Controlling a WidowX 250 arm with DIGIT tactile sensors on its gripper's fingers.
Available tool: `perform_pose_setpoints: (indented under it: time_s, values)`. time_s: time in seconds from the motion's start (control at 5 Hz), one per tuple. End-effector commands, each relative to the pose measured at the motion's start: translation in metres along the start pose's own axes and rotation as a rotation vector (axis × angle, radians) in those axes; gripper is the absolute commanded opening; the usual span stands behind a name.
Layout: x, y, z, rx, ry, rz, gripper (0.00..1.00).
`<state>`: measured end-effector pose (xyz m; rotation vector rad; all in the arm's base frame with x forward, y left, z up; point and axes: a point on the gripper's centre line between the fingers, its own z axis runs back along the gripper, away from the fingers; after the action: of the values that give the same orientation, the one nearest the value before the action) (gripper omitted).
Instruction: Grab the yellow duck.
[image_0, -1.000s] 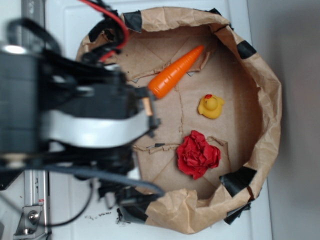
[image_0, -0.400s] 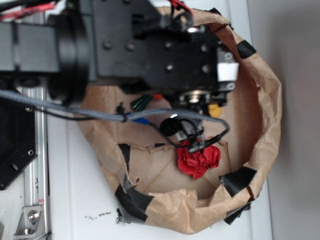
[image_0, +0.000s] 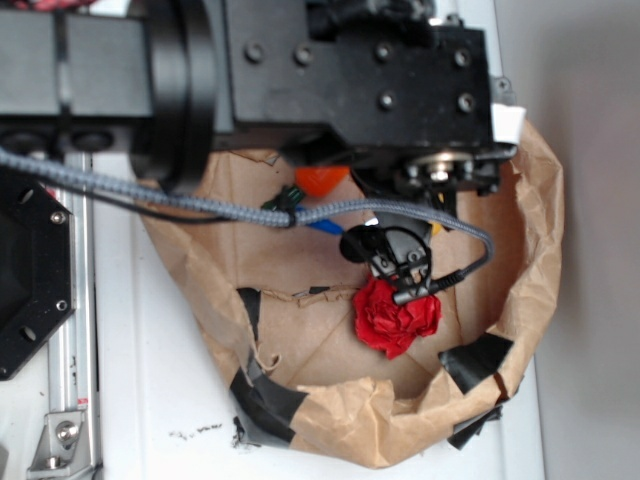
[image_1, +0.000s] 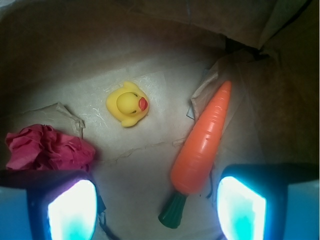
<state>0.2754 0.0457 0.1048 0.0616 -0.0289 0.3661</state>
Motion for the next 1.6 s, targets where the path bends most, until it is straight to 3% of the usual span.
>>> perform_pose_setpoints:
  time_s: [0.0,0.2,0.4,0.8,1.0,1.4]
  values:
    - [0.009,0.009,0.012,-0.011,-0.054,0.028,1.00]
    - [0.020,0.020,-0.014,-0.164,-0.227,0.219,1.00]
    - [0.033,0.025,-0.029,-0.100,-0.240,0.244,1.00]
    - [0.050,0.014,-0.048,-0.048,-0.203,0.270,1.00]
    - [0.050,0.008,-0.058,-0.032,-0.192,0.247,1.00]
    - [0.037,0.007,-0.043,-0.057,-0.208,0.203,1.00]
